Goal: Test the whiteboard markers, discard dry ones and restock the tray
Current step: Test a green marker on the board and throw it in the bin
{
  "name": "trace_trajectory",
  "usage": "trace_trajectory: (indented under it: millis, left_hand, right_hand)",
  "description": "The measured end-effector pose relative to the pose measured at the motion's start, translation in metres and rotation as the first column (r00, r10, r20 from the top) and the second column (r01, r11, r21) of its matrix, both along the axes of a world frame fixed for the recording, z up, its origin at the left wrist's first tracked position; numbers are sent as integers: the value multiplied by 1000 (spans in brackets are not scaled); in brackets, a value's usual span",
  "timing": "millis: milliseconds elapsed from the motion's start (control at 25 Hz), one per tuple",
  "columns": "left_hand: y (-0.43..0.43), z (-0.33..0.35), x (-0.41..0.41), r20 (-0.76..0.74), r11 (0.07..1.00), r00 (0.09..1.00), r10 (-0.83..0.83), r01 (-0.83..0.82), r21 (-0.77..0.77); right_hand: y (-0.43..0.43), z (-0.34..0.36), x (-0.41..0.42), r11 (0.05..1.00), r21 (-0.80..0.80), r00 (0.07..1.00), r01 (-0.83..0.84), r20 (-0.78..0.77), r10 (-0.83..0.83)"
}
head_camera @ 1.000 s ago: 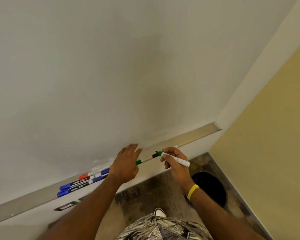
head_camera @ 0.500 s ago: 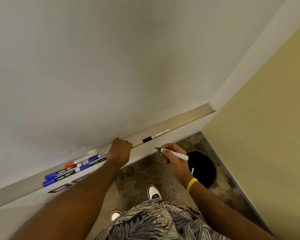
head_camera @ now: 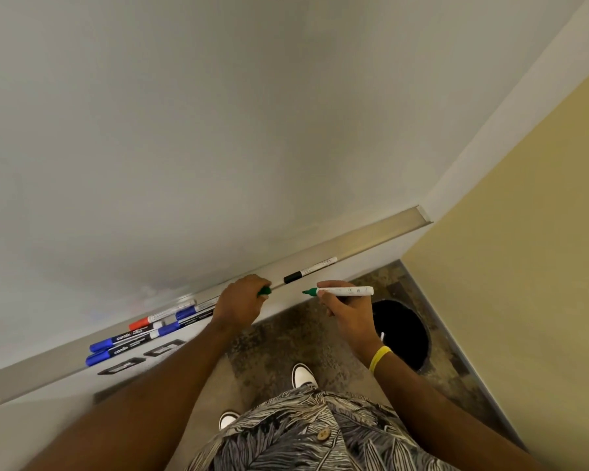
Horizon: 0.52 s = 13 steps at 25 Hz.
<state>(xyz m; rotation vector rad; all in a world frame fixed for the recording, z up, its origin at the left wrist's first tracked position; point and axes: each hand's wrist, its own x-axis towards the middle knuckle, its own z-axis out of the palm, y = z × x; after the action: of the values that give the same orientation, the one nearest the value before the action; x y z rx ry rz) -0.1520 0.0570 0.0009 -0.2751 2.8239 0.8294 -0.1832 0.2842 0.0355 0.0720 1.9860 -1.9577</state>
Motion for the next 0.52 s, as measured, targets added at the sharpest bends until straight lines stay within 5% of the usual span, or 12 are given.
trace_trajectory:
  millis: [120,520]
  left_hand:
    - [10,12,12,-82,976,996,22,-3,216]
    - [21,45,32,-189,943,982,-4,66,325]
  right_hand:
    - [-6,-1,2,1000,16,1000,-16,-15,16]
    - [-27,4,15,999,3,999,-37,13,37]
